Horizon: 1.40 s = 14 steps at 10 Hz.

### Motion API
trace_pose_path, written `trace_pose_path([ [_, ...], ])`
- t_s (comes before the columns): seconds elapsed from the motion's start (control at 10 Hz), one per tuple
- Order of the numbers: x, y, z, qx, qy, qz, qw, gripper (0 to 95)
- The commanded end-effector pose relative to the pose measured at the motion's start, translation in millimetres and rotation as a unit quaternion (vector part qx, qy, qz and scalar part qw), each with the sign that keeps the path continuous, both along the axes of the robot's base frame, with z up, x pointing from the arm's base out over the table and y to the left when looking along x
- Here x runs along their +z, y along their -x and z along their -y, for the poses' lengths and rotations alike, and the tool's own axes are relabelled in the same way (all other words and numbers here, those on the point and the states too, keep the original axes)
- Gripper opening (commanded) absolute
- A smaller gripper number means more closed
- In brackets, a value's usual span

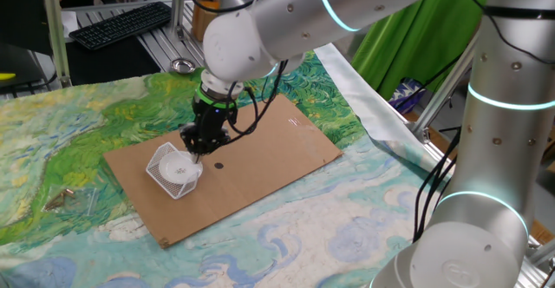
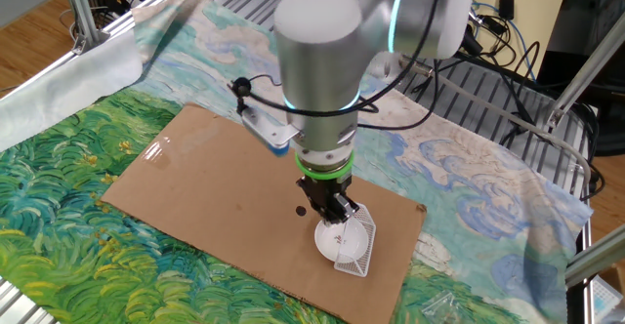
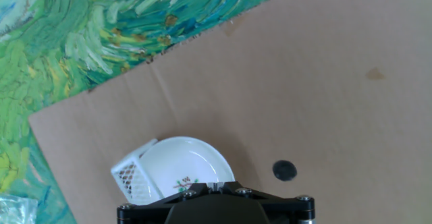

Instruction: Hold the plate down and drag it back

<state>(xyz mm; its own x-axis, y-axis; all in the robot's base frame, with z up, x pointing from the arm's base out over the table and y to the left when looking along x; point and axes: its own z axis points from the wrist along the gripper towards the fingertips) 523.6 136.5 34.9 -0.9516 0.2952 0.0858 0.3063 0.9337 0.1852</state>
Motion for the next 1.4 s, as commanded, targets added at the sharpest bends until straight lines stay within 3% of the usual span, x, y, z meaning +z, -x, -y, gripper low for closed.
trace_pose_path([
  [0.1,-4.7,-2.7,-1.5,-0.003,-0.011,0.001,0.9999,0.0],
  [0.6,-13.5,-4.7,-2.9,-0.010,-0.033,0.002,0.9994,0.0],
  [1.4,-19.4,-4.7,-6.1,-0.015,-0.047,0.002,0.9988,0.0],
])
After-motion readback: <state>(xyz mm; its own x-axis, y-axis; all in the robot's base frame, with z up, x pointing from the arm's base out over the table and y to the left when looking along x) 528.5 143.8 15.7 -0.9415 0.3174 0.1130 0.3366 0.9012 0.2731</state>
